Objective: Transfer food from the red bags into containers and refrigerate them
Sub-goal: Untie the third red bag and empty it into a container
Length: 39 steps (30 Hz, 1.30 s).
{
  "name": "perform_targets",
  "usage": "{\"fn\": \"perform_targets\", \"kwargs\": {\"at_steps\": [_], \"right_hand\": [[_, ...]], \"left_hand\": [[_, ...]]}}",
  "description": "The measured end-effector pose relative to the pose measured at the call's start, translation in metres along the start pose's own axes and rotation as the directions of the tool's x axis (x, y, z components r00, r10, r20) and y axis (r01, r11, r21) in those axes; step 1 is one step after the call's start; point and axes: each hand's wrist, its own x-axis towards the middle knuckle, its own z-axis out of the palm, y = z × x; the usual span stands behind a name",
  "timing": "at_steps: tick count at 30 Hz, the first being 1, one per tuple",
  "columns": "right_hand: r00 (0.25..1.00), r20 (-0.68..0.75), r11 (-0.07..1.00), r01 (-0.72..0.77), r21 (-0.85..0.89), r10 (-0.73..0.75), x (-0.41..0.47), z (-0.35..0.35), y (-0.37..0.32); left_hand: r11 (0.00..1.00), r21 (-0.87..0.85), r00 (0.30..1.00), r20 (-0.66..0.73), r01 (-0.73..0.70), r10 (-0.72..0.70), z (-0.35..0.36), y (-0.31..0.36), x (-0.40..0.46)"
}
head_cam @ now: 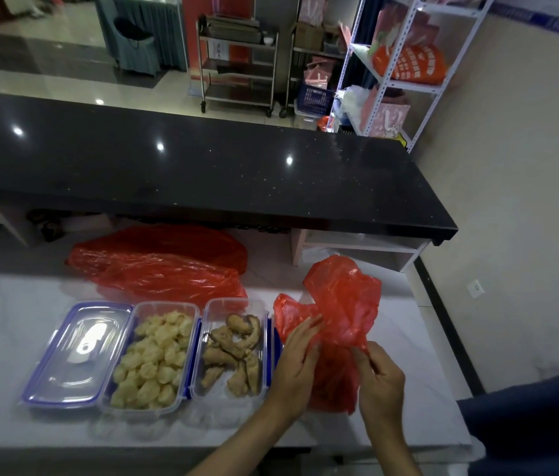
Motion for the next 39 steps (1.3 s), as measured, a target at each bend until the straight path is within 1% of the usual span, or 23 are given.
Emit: {"fn": "perform_targets", "kwargs": {"at_steps": [2, 4, 6, 8, 10, 12, 14, 15, 17, 19, 20, 21, 22, 24, 26, 27, 28, 30, 33, 36, 39], "right_hand": [[1.000, 0.019, 1.000, -0.015, -0.001, 0.015, 0.001, -0.001, 0.001], [0.995, 0.082, 0.998, -0.053, -0.031, 0.055, 0.002, -0.002, 0.008], [0.977, 0.156, 0.987, -0.129, -0.100, 0.144, 0.001, -0.003, 0.019], [0.945, 0.232, 0.970, -0.209, -0.122, 0.232, -0.002, -0.001, 0.034], [0.924, 0.263, 0.960, -0.260, -0.107, 0.280, -0.005, 0.001, 0.046], [0.909, 0.303, 0.958, -0.270, -0.098, 0.287, -0.010, 0.001, 0.050], [0.896, 0.326, 0.954, -0.287, -0.088, 0.300, -0.011, 0.000, 0.043], [0.897, 0.316, 0.951, -0.299, -0.080, 0.308, -0.011, 0.002, 0.040], [0.898, 0.286, 0.941, -0.332, -0.062, 0.335, -0.012, 0.008, 0.028], [0.897, 0.252, 0.930, -0.363, -0.051, 0.364, -0.013, 0.015, 0.021], [0.900, 0.248, 0.933, -0.354, -0.058, 0.357, -0.012, 0.016, 0.024], [0.908, 0.256, 0.943, -0.325, -0.075, 0.333, -0.011, 0.017, 0.028], [0.913, 0.263, 0.950, -0.298, -0.095, 0.312, -0.008, 0.016, 0.037], [0.913, 0.283, 0.955, -0.276, -0.109, 0.296, -0.004, 0.016, 0.032], [0.919, 0.280, 0.960, -0.268, -0.080, 0.279, -0.001, 0.017, 0.016], [0.923, 0.276, 0.963, -0.265, -0.054, 0.270, 0.000, 0.018, 0.011], [0.929, 0.264, 0.965, -0.261, -0.029, 0.259, -0.001, 0.017, 0.006], [0.948, 0.212, 0.971, -0.240, -0.007, 0.236, -0.004, 0.015, 0.000], [0.975, 0.104, 0.981, -0.196, 0.002, 0.195, -0.008, 0.010, -0.004], [0.991, 0.028, 0.991, -0.130, 0.013, 0.130, -0.011, 0.007, -0.011], [0.994, -0.037, 0.994, -0.105, 0.044, 0.106, -0.012, 0.005, -0.017]], "left_hand": [[0.997, 0.079, 0.998, 0.054, 0.024, -0.028, -0.006, -0.008, 0.000], [0.983, 0.178, 0.991, 0.117, 0.049, -0.070, -0.014, -0.019, -0.002], [0.957, 0.288, 0.977, 0.187, 0.044, -0.101, -0.020, -0.026, -0.007], [0.937, 0.347, 0.971, 0.213, 0.034, -0.114, -0.019, -0.029, -0.012], [0.925, 0.379, 0.982, 0.159, 0.030, -0.097, -0.011, -0.029, -0.015], [0.915, 0.402, 0.994, 0.077, 0.042, -0.079, -0.003, -0.028, -0.015], [0.934, 0.346, 0.995, 0.012, 0.085, -0.095, 0.005, -0.022, -0.015], [0.953, 0.273, 0.991, 0.004, 0.128, -0.135, 0.007, -0.018, -0.015], [0.977, 0.069, 0.980, -0.015, 0.200, -0.199, 0.009, -0.021, -0.010], [0.971, -0.030, 0.972, 0.005, 0.236, -0.236, 0.009, -0.036, -0.005], [0.970, -0.040, 0.970, 0.034, 0.242, -0.240, 0.007, -0.033, -0.005], [0.974, -0.013, 0.974, 0.042, 0.225, -0.224, 0.004, -0.024, -0.005], [0.982, 0.020, 0.982, 0.030, 0.187, -0.188, 0.001, -0.014, -0.005], [0.989, 0.105, 0.995, 0.013, 0.102, -0.103, -0.005, -0.004, -0.003], [0.995, 0.042, 0.995, 0.042, 0.090, -0.092, -0.010, 0.004, -0.004], [0.994, 0.005, 0.993, 0.049, 0.107, -0.107, -0.011, 0.003, -0.004], [0.995, 0.011, 0.994, 0.047, 0.102, -0.102, -0.011, 0.003, -0.004], [0.996, 0.052, 0.997, 0.022, 0.077, -0.078, -0.011, 0.007, -0.005], [0.997, 0.066, 1.000, 0.011, 0.026, -0.027, -0.011, 0.013, -0.007], [0.996, 0.064, 0.998, 0.032, 0.055, -0.057, -0.011, 0.011, -0.010], [0.994, 0.068, 0.994, 0.065, 0.083, -0.087, -0.015, 0.009, -0.009]]}}
